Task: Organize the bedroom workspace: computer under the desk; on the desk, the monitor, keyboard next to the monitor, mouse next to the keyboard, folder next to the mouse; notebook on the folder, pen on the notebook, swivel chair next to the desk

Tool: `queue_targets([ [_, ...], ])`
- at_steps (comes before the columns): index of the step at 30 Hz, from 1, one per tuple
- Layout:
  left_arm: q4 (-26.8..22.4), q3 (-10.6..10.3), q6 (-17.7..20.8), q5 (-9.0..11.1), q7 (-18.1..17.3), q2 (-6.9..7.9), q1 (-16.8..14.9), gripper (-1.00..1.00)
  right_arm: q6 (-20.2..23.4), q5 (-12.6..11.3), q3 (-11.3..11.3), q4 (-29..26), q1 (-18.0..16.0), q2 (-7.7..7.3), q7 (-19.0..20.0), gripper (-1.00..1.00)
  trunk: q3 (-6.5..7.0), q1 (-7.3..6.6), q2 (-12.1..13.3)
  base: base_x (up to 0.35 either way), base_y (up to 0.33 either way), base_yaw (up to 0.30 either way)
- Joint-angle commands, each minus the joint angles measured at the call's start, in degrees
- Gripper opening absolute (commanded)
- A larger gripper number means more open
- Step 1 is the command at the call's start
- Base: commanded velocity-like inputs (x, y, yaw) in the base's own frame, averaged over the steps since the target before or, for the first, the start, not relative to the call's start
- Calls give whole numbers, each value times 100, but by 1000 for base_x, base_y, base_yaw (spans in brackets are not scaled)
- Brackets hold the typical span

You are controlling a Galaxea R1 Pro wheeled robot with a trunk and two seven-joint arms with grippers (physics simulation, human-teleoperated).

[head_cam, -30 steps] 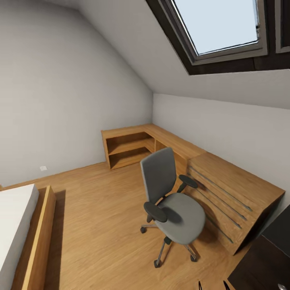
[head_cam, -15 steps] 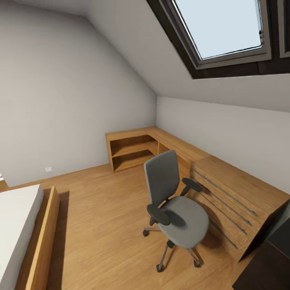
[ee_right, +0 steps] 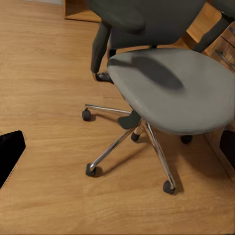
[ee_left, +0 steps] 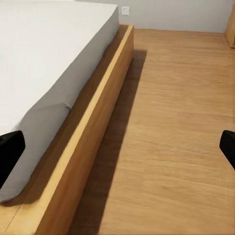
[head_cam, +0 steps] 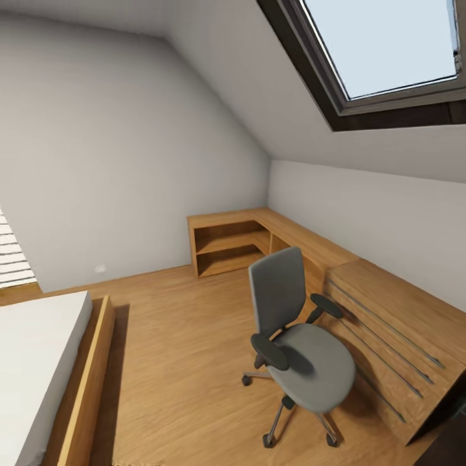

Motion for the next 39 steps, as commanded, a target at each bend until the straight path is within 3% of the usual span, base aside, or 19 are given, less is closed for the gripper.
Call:
queue_targets([
  [1, -12, -12, -9, 34, 0, 0, 2, 100, -15, -24, 46, 10, -6, 7, -28, 100, -7, 4, -12, 12, 0, 244],
  [39, -12, -19, -9, 34, -4, 0, 2, 100, -15, -40, 37, 1, -6, 30, -57, 100, 10, 4, -12, 1, 0, 273],
])
